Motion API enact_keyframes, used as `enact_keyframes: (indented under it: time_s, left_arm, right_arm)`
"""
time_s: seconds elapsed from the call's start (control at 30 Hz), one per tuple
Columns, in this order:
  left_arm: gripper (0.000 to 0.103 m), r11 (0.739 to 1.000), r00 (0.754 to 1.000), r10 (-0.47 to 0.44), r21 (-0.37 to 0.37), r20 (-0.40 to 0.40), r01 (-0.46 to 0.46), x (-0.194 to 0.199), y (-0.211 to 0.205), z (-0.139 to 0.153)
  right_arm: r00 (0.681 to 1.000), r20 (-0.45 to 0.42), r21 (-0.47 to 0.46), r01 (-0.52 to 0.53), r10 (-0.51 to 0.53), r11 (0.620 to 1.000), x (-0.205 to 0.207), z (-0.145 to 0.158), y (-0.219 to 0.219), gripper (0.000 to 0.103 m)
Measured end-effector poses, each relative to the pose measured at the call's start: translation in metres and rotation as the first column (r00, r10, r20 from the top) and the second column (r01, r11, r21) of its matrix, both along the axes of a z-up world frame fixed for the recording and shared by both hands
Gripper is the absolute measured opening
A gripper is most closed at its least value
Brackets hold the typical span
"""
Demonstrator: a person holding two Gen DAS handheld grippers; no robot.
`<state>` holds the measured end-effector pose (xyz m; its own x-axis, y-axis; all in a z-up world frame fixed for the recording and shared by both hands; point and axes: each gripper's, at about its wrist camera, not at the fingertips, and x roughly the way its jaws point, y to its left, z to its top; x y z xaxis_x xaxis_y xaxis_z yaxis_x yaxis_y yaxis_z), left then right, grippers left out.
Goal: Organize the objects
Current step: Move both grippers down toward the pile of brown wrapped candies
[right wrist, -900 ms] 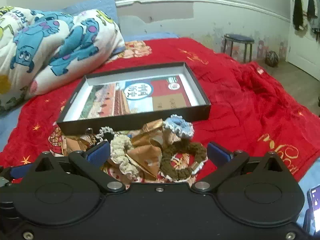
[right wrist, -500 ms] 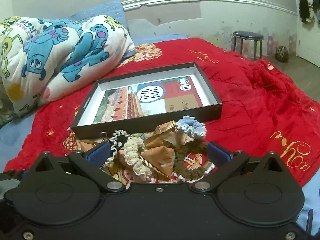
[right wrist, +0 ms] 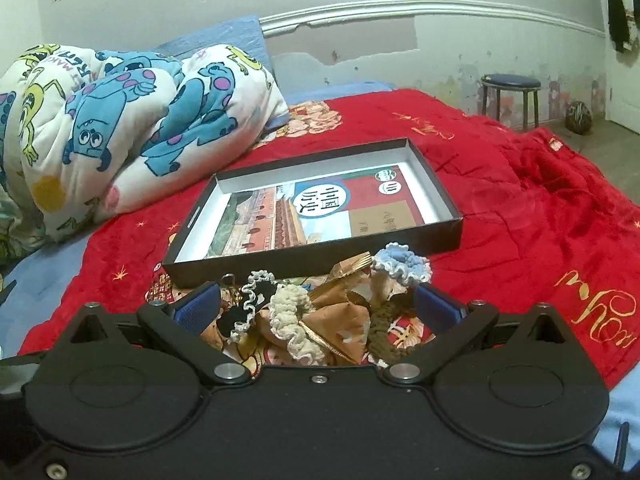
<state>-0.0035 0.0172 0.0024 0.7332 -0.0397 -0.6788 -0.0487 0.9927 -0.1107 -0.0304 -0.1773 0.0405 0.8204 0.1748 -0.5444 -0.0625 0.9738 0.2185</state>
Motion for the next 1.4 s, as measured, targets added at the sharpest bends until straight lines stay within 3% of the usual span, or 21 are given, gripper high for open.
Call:
enact_keyframes:
  time_s: [0.13,0.3,0.53,0.77,0.9,1.0,1.13,1.4]
  left_arm:
    - [0.103,1.000,1.000,0.020,0.015,-0.003,-0.020,0.001,0.002,0.000]
    - [0.103,0.998,1.000,-0.025,0.050,0.010,0.024,-0.001,-0.003,0.001]
    - [0.103,0.997,0.999,0.027,0.070,0.023,-0.029,-0.001,-0.002,0.002]
    - [0.103,0.962,0.995,0.091,0.257,0.031,-0.096,-0.003,-0.014,-0.002]
    - [0.103,0.979,0.997,0.069,0.192,0.014,-0.071,-0.002,-0.009,0.001]
    - [0.103,0.977,0.992,0.118,0.185,-0.042,-0.109,0.002,-0.005,-0.001]
    - [0.103,0.984,0.994,0.096,0.156,-0.043,-0.088,0.001,-0.003,-0.002]
    - [0.099,0.993,0.999,0.029,0.117,-0.027,-0.026,0.000,-0.006,0.001]
  right_arm:
    - [1.000,-0.008,0.051,-0.004,0.004,0.999,0.000,-0.002,-0.003,0.103]
    - [1.000,-0.012,0.129,-0.014,0.015,0.992,0.000,-0.005,-0.009,0.103]
    - [1.000,-0.003,0.123,0.002,-0.001,0.992,0.000,-0.006,-0.010,0.103]
    - [1.000,0.001,0.068,0.012,-0.012,0.998,0.000,-0.007,-0.004,0.103]
    - [0.999,-0.002,0.028,0.042,-0.042,0.999,0.001,-0.008,-0.004,0.103]
    - [0.998,0.001,-0.040,0.059,-0.059,0.997,0.002,-0.009,-0.001,0.103]
    - [0.998,-0.027,-0.077,0.048,-0.050,0.996,0.007,-0.011,0.002,0.095]
    - [0.999,-0.050,-0.011,0.002,-0.002,1.000,0.009,-0.014,0.005,0.084]
